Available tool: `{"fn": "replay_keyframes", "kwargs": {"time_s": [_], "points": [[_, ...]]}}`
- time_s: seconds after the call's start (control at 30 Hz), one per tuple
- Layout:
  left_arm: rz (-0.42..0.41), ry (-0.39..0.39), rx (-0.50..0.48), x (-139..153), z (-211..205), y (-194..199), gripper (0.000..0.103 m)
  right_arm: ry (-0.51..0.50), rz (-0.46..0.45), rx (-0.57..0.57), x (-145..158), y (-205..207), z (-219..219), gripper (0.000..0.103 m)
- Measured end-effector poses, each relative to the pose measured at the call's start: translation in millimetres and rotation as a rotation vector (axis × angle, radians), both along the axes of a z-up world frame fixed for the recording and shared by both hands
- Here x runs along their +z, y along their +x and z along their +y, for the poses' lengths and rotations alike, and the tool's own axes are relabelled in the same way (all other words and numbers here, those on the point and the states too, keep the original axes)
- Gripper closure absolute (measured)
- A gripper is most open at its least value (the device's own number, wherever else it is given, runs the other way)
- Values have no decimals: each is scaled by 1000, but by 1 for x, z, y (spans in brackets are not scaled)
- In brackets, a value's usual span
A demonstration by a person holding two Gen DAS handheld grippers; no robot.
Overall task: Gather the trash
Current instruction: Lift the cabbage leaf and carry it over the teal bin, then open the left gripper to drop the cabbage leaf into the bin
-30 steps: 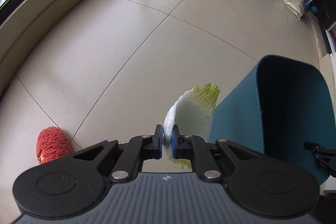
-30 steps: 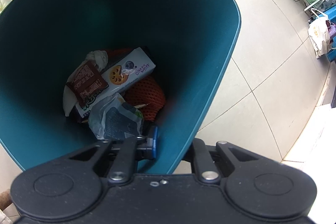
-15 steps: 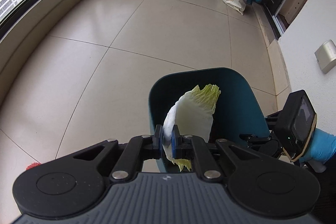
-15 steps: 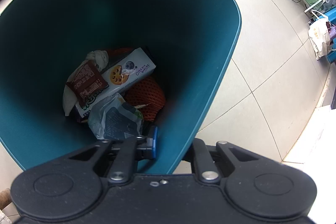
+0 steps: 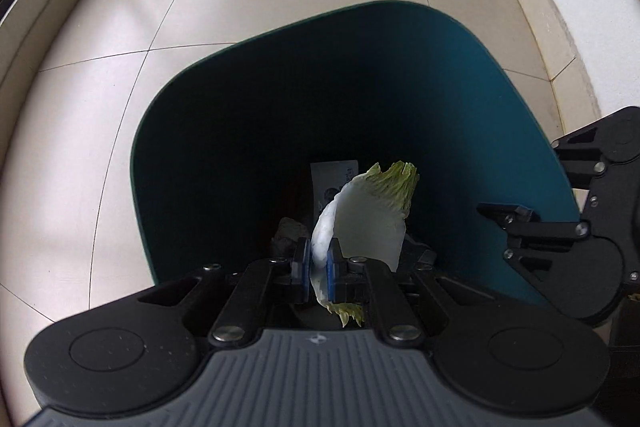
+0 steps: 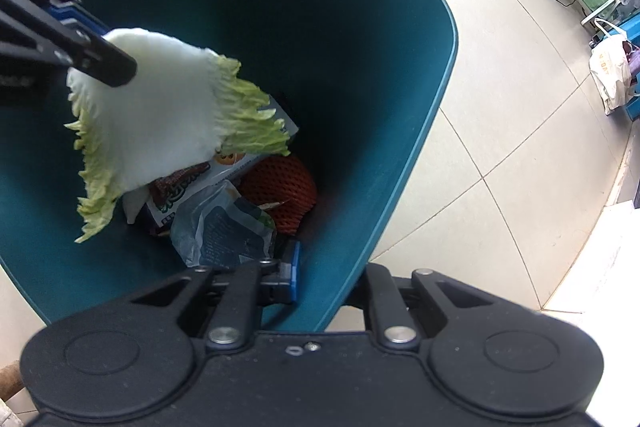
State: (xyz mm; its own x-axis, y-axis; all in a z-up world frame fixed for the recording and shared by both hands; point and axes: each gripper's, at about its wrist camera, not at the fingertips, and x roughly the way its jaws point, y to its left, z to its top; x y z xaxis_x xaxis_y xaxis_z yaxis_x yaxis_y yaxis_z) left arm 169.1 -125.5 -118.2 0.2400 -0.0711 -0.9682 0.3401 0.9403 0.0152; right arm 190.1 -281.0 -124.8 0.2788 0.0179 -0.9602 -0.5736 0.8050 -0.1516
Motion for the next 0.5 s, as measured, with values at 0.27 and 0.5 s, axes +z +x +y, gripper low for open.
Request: {"fn": "replay_keyframes", "kwargs": {"time_s": [0.27, 0.5], "points": [[87, 69, -24, -51, -20, 21, 95, 1, -7, 2, 4, -2, 0, 91], [133, 108, -50, -70, -27, 33, 95, -8, -9, 9, 4, -5, 5, 91]]}}
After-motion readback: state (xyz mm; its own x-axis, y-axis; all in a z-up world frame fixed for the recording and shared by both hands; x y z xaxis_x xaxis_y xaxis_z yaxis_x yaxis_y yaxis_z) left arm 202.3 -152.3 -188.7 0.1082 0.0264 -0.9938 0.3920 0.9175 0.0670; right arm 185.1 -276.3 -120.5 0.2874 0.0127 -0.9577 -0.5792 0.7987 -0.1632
